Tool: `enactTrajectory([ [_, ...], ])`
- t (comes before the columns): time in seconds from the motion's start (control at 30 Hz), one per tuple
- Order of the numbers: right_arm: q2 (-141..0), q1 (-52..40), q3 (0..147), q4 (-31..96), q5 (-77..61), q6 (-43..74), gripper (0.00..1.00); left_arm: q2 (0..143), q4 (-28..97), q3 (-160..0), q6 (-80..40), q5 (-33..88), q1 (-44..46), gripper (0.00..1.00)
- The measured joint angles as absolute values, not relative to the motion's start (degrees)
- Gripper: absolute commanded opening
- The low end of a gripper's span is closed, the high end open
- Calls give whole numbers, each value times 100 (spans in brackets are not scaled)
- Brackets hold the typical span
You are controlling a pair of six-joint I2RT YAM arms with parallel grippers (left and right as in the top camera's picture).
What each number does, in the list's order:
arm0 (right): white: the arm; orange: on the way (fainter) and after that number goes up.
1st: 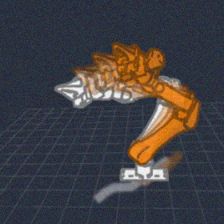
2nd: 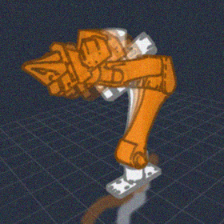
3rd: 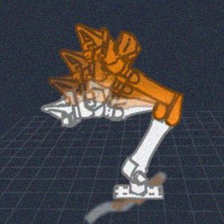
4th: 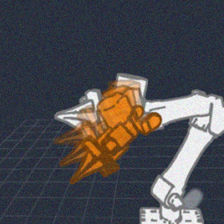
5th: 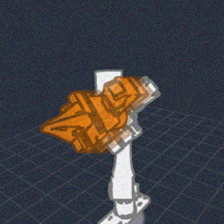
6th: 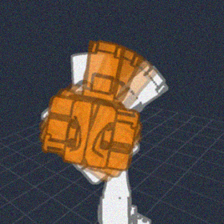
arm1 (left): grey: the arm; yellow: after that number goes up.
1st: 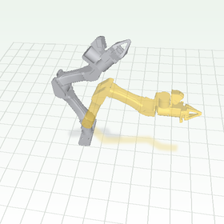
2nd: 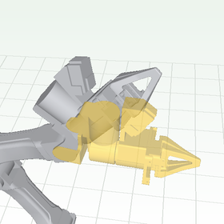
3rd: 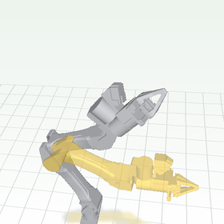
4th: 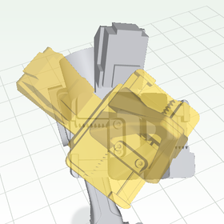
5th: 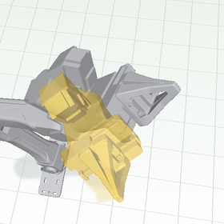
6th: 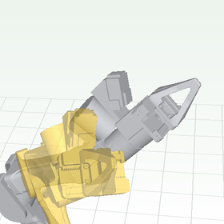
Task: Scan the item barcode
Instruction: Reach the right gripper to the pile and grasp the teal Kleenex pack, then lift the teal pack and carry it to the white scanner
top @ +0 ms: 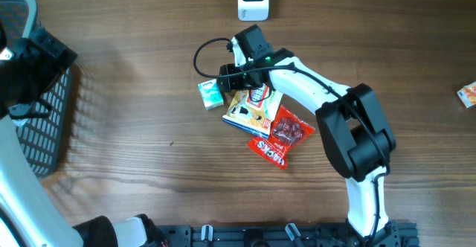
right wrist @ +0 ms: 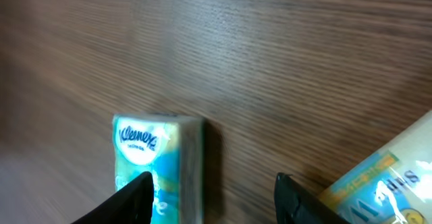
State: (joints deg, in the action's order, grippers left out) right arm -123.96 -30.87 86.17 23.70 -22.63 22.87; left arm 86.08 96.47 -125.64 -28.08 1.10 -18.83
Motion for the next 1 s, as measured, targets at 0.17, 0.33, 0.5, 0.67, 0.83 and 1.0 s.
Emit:
enactTrajectory([
  [0.17,-12392,-3135,7985,1466,-2995,2471,57,8608,9649,-12564,-2808,110,-1883,100],
  [0.33,-12328,-3140,7618,917,-3345,2738,50,8608,9649,-12564,-2808,110,-1883,100],
  [0.5,-12326,-3142,7516,941,-3426,2947,26,8608,9647,-12564,-2808,113,-1883,100],
  [0.67,-12326,-3140,7502,956,-3428,3020,6,8608,9647,-12564,-2808,110,-1883,100],
  [0.83,-12326,-3068,7496,913,-3625,3151,4,8608,9647,-12564,-2808,113,-1883,100],
  [1.0,-12326,-2456,7461,464,-5004,3334,4,8608,9647,-12564,-2808,110,-1883,100],
])
